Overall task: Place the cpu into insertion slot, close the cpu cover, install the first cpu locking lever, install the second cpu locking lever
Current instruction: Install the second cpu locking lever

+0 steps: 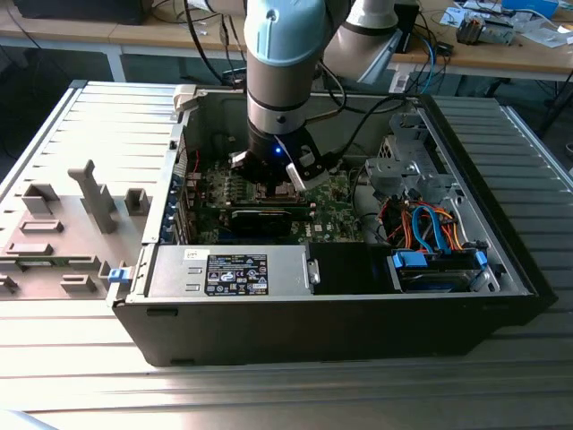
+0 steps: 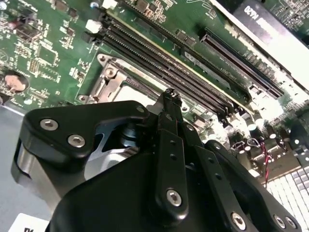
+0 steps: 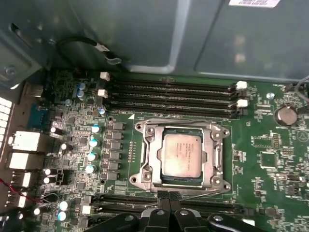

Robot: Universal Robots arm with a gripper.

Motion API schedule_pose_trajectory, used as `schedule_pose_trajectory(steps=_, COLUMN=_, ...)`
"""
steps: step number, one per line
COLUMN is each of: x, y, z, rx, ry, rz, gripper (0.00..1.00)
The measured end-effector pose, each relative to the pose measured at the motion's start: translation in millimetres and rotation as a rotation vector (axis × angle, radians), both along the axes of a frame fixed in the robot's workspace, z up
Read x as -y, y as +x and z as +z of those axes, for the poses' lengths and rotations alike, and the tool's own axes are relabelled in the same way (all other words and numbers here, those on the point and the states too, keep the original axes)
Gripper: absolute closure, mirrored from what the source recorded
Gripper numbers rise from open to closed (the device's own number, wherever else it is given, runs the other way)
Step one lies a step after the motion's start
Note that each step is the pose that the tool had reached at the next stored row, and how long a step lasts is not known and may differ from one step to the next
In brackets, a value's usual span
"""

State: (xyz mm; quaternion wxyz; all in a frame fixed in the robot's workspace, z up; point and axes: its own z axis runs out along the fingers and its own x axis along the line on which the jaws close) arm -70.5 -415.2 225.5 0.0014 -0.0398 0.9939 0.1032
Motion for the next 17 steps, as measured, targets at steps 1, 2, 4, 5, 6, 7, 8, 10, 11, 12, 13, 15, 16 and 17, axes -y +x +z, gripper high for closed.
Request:
schedule_pose_trajectory(steps=1, x=0.0, y=-0.1, z=-2.0, rx=0.0, ry=0.0001, rz=0.0, gripper=0.89)
schedule_pose_trajectory(steps=2, x=0.0, y=-2.3, z=-3.9, rx=0.0, ry=0.0001, rz=0.0, gripper=0.89)
schedule_pose_trajectory(steps=4, x=0.0, y=-11.0, z=-6.7, rx=0.0, ry=0.0001, rz=0.0, gripper=0.89)
schedule_pose_trajectory(steps=5, x=0.0, y=-13.6, z=-8.7, rx=0.0, ry=0.0003, rz=0.0, gripper=0.89)
schedule_pose_trajectory(steps=6, x=0.0, y=-14.8, z=-12.0, rx=0.0, ry=0.0003, rz=0.0, gripper=0.89)
schedule_pose_trajectory(steps=7, x=0.0, y=-15.5, z=-14.0, rx=0.0, ry=0.0003, rz=0.0, gripper=0.89)
schedule_pose_trajectory(steps=8, x=0.1, y=-16.5, z=-15.4, rx=0.0, ry=0.0003, rz=0.001, gripper=0.89)
schedule_pose_trajectory(steps=10, x=0.2, y=-23.7, z=-16.3, rx=0.0, ry=0.0065, rz=0.002, gripper=0.89)
schedule_pose_trajectory(steps=11, x=0.2, y=-25.4, z=-16.3, rx=0.0, ry=0.013, rz=0.002, gripper=0.89)
schedule_pose_trajectory(steps=12, x=0.5, y=-26.6, z=-16.4, rx=0.0, ry=0.019, rz=0.002, gripper=0.89)
schedule_pose_trajectory(steps=13, x=0.7, y=-27.0, z=-16.6, rx=0.0, ry=0.0222, rz=0.003, gripper=0.89)
schedule_pose_trajectory(steps=15, x=1.5, y=-27.8, z=-17.9, rx=0.0001, ry=0.0266, rz=0.003, gripper=0.89)
schedule_pose_trajectory(steps=16, x=1.9, y=-27.8, z=-19.0, rx=0.0, ry=0.027, rz=0.003, gripper=0.89)
schedule_pose_trajectory(steps=17, x=2.4, y=-27.9, z=-20.4, rx=0.0, ry=0.0271, rz=0.003, gripper=0.89)
